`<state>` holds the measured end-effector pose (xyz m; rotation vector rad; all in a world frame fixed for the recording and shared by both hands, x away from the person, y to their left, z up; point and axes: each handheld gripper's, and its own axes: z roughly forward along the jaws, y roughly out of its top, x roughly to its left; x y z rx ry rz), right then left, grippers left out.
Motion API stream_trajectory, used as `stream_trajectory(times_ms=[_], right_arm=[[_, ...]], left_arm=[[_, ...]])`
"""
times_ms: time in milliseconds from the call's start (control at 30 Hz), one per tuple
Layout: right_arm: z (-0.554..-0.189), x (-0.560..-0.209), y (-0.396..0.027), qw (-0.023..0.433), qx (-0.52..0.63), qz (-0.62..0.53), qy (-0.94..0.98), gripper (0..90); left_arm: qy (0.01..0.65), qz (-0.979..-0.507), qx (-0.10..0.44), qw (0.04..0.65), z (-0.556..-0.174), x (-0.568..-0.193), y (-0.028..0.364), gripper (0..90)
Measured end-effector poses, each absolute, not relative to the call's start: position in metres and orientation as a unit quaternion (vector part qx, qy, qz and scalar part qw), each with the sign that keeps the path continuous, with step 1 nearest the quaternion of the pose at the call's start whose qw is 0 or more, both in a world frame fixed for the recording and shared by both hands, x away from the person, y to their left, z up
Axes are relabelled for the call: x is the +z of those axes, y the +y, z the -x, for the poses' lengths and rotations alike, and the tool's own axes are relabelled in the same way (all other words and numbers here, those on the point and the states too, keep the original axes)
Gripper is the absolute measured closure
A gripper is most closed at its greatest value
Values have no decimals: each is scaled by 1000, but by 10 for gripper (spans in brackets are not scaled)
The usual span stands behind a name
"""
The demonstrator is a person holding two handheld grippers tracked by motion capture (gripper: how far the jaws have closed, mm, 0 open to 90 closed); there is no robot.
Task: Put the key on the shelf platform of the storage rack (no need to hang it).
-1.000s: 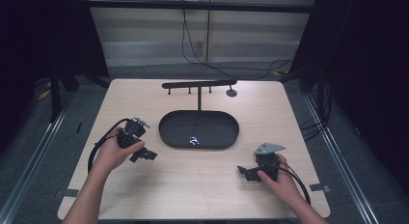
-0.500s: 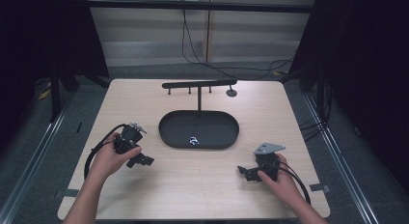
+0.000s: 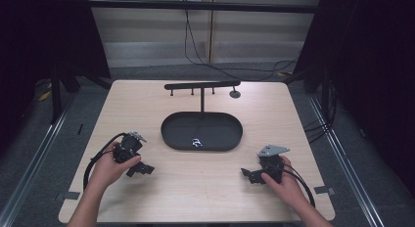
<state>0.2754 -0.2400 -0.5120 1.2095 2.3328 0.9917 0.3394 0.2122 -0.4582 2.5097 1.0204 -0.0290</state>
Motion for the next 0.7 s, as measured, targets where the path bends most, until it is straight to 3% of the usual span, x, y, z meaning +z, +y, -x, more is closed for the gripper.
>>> stream_trajectory(times_ms=[700], right_arm=[[-275, -512, -240, 166, 348, -425, 819, 87]], left_arm=[[350, -915, -9, 201, -333, -475, 212, 171]])
